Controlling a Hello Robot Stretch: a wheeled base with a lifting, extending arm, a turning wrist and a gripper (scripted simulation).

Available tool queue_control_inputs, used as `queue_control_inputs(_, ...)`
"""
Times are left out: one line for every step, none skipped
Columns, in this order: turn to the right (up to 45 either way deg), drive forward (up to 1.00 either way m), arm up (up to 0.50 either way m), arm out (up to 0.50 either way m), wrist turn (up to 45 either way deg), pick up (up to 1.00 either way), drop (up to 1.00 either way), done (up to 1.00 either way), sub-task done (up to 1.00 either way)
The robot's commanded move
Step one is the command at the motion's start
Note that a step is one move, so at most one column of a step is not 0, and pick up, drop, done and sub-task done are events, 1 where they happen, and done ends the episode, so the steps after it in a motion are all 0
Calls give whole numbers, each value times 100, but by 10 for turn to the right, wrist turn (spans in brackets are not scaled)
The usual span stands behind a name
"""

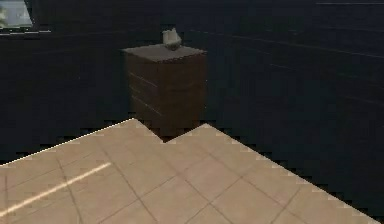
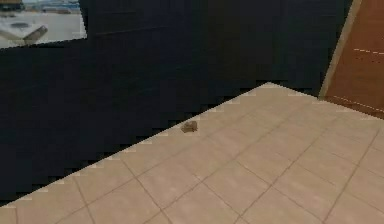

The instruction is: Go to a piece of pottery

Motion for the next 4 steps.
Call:
queue_control_inputs(0, 100, 0, 0, 0, 0, 0, 0, 0)
queue_control_inputs(0, 45, 0, 0, 0, 0, 0, 0, 0)
queue_control_inputs(-90, 0, 0, 0, 0, 0, 0, 0, 0)
queue_control_inputs(0, 0, 0, 0, 0, 0, 0, 100, 0)
